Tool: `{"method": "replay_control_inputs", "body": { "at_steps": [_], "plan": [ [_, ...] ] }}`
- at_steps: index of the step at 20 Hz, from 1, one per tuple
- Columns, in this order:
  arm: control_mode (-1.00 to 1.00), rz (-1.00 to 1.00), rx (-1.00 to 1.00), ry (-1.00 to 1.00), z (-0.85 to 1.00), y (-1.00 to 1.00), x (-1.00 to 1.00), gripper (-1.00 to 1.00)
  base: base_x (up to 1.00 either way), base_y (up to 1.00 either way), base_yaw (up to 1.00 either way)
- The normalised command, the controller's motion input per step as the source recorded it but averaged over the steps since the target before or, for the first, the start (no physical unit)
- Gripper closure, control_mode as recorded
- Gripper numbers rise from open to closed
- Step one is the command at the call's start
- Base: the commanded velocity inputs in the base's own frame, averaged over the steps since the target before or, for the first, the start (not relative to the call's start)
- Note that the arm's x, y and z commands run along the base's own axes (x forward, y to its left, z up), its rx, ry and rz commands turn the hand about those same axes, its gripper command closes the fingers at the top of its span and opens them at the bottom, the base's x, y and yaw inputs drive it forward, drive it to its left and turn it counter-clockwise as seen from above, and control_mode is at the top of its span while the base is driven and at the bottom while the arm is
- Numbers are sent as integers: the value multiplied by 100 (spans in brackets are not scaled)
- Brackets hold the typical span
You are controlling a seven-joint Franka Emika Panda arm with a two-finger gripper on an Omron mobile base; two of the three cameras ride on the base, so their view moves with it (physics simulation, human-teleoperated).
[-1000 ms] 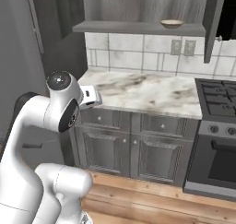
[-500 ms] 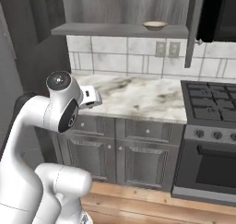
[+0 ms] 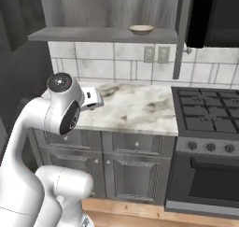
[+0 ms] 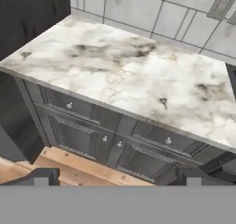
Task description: Take the smaller bowl and place it next to the appetizer plate on the dining counter , and place the larger bowl next to the plate with cooked food.
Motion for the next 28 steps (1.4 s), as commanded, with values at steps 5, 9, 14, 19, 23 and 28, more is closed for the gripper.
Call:
{"method": "replay_control_inputs", "body": {
  "at_steps": [5, 9, 14, 19, 23, 28],
  "plan": [
    [100, 0, 0, 0, 0, 0, 0, -100, 81, -13, -11],
    [100, 0, 0, 0, 0, 0, 0, -100, 73, -17, -11],
    [100, 0, 0, 0, 0, 0, 0, -100, 50, -30, -7],
    [100, 0, 0, 0, 0, 0, 0, -100, 38, -40, 0],
    [100, 0, 0, 0, 0, 0, 0, -100, 35, -49, 0],
    [100, 0, 0, 0, 0, 0, 0, -100, 63, -24, 4]
  ]
}}
